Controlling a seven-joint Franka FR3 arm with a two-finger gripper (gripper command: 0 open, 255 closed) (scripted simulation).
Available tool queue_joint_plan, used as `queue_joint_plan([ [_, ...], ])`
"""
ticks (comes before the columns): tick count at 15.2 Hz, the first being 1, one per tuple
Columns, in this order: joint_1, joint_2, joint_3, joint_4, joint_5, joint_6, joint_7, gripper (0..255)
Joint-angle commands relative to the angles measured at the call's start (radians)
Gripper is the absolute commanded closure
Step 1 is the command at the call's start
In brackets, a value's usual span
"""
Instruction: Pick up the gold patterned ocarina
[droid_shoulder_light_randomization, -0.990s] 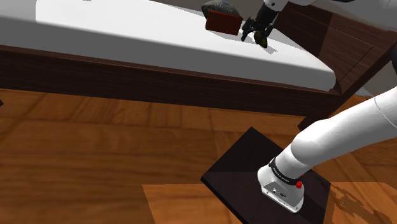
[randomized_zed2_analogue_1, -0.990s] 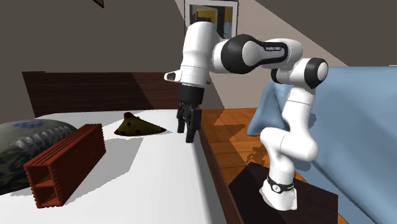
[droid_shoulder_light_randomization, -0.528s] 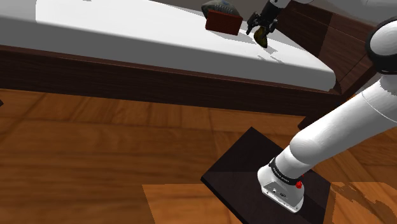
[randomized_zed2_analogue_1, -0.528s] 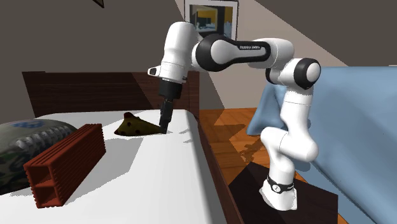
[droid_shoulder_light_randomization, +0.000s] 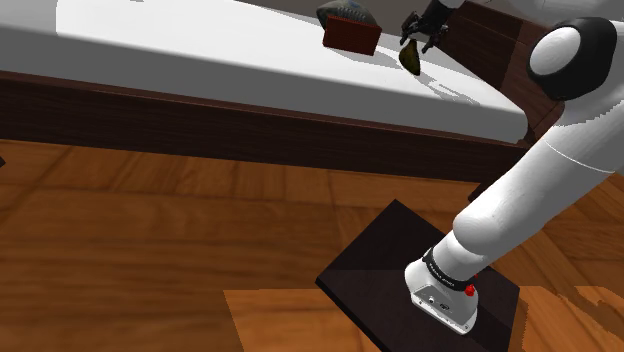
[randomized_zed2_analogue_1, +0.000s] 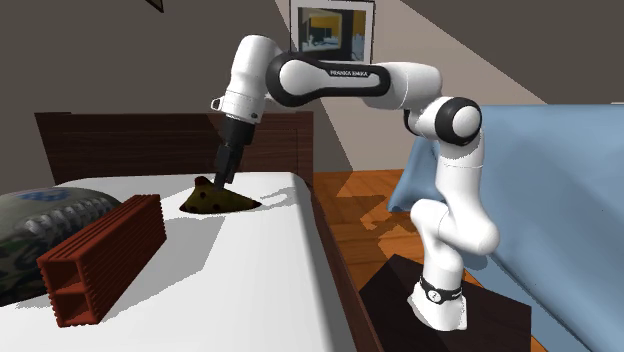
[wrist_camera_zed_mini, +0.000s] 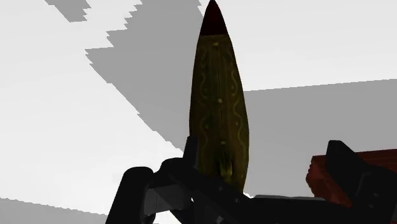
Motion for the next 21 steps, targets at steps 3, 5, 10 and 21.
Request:
queue_joint_plan([
  [3, -0.028, 0.053, -0.024, 0.053, 0.029, 0.015, 0.0, 0],
  [5, -0.026, 0.046, -0.023, 0.017, 0.027, 0.044, -0.001, 0],
  [10, -0.023, 0.035, -0.021, -0.059, 0.024, 0.109, -0.004, 0],
  [21, -0.023, 0.035, -0.021, -0.059, 0.024, 0.109, -0.004, 255],
])
